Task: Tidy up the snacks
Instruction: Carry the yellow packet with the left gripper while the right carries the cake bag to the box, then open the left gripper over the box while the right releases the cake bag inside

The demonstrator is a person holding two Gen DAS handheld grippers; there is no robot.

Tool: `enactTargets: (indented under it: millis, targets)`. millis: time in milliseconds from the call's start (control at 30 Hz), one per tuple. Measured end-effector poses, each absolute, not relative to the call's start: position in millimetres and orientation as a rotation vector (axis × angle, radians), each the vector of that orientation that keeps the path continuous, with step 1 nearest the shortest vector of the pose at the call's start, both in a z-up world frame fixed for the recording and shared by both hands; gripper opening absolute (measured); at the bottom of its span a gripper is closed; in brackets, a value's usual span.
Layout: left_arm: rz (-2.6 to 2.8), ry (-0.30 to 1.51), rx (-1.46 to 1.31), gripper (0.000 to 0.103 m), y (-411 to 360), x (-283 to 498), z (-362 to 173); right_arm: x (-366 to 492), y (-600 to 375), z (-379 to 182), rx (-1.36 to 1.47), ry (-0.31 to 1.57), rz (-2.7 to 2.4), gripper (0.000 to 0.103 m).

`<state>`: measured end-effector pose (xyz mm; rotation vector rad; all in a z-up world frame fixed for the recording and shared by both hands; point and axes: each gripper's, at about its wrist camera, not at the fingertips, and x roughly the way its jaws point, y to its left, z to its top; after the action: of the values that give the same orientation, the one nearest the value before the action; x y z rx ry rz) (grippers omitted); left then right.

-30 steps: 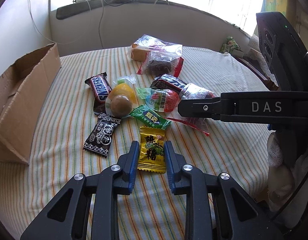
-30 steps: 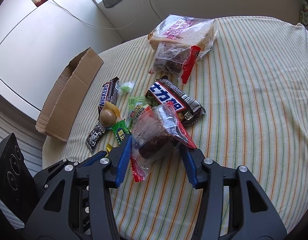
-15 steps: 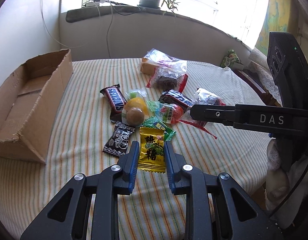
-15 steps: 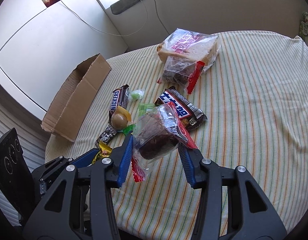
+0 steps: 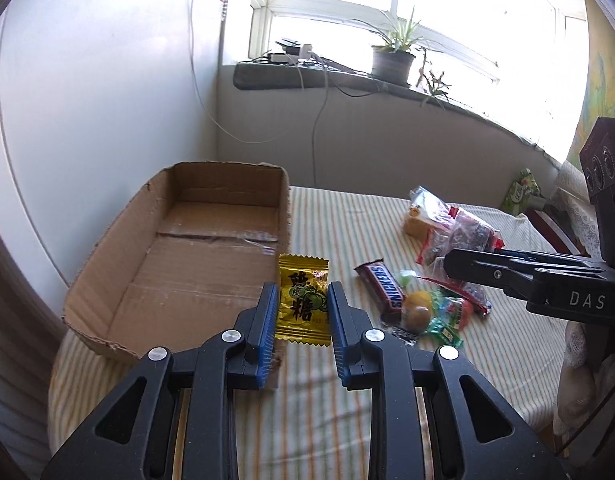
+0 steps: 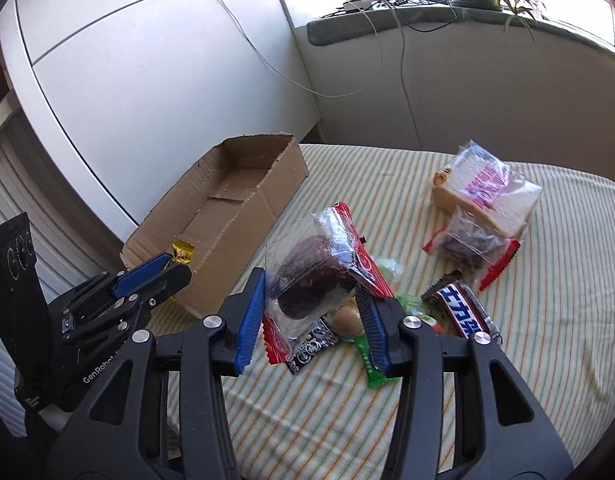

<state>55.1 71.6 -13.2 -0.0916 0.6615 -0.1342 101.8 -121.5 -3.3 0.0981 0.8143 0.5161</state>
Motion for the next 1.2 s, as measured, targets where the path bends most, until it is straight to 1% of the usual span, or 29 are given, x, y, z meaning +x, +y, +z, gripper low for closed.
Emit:
enactTargets:
  millis: [367,600,833,900,1033,1067,1100,1200]
  targets:
    - [0.007,0.667,-0.167,0.023,138,63,-22,113,-35,2,-0.02,0.789,0.631,0.048]
    - [0.036,0.66,-0.195,0.023,158,67,-23,116,18,-9,-0.111,0.798,0.664,0.048]
    - [0.046,0.674,-0.195,0.023,166,70,-27,121,40,-25,-0.162,0.824,0.683,0.048]
    - [0.048,0.677,-0.193,0.023,166,70,-28,122,43,-29,-0.176,0.828,0.683,0.049]
    - [0.056,0.678,-0.19,0.024,165,70,-28,120,44,-32,-0.199,0.827,0.688,0.054]
    - [0.057,0.677,-0.19,0.026,165,70,-27,120,44,-32,-0.203,0.826,0.687,0.055]
    - [0.061,0.675,-0.189,0.03,165,70,-27,120,44,-32,-0.203,0.825,0.689,0.055]
    - [0.07,0.671,-0.185,0.031,165,69,-26,120,39,-31,-0.194,0.822,0.687,0.057]
